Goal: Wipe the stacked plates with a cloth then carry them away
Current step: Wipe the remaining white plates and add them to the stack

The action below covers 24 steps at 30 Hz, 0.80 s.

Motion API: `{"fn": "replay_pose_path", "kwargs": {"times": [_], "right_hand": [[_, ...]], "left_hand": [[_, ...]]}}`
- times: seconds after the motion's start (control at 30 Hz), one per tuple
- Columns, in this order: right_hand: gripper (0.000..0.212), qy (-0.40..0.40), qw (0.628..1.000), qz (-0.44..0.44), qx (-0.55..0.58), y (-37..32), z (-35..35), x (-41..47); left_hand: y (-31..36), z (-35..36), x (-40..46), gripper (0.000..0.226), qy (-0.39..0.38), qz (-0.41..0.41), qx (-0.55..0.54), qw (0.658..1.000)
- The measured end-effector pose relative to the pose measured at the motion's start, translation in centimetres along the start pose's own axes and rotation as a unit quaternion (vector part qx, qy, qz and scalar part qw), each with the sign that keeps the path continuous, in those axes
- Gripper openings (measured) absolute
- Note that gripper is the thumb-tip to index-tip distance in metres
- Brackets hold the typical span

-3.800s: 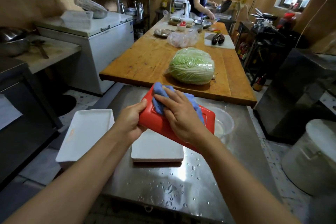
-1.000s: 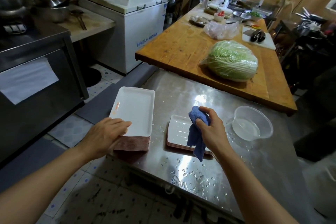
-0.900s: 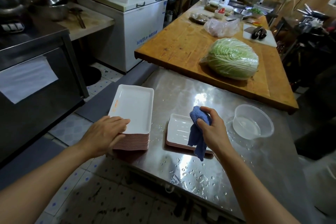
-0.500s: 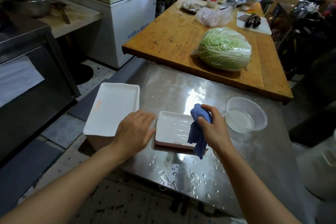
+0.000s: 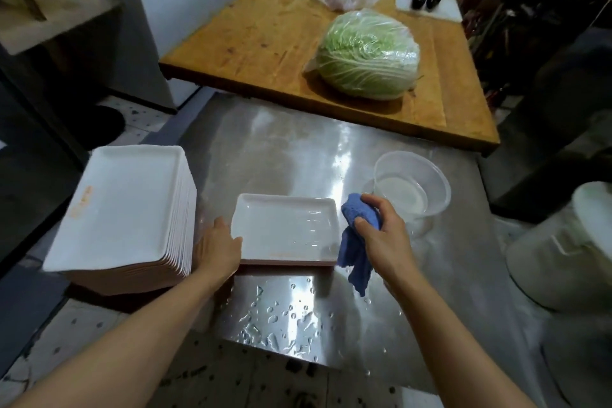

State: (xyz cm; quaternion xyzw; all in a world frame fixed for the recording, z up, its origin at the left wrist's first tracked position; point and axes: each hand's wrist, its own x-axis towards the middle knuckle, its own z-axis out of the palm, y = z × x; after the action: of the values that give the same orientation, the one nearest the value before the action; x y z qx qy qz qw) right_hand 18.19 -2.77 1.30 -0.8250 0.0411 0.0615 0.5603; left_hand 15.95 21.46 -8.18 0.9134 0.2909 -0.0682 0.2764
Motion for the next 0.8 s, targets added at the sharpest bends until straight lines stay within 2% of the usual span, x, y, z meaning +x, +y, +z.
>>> {"fn": "replay_pose_path", "kwargs": {"times": [0.27,0.33,0.47,0.57,0.67,0.8], "right_hand": [[0.028,0.006,1.000,0.004,0.019,0.8,-1.1,1.4],[0.028,0.009,1.000,0.004,0.020,0.9,-1.4,1.6],[0.027,0.012,1.000,0.012,0.023,1.0,-1.9,1.8],[0.027,0.015,0.999,0.013,0.028,1.0,-2.3,1.8],[0.029,0.022,0.999,0.009,0.035,0.8,-3.2,2.2],[0.026,0.048,0.998,-0.008,0.043,0.2,-5.1,2.8]], "left_hand": [[0.5,-0.9,0.0,0.025,0.038,-0.010,0.029,0.999],[0.8,-1.3,0.0,0.025,0.036,-0.019,-0.017,0.999],[1.4,-2.0,-0.2,0.010,0.004,-0.065,-0.160,0.985],[1.6,-2.3,-0.7,0.030,-0.050,-0.092,-0.261,0.960],[2.0,-2.6,-0.9,0.039,-0.080,-0.085,-0.296,0.948],[5.1,-3.4,-1.2,0.035,-0.069,-0.048,-0.327,0.941]]}}
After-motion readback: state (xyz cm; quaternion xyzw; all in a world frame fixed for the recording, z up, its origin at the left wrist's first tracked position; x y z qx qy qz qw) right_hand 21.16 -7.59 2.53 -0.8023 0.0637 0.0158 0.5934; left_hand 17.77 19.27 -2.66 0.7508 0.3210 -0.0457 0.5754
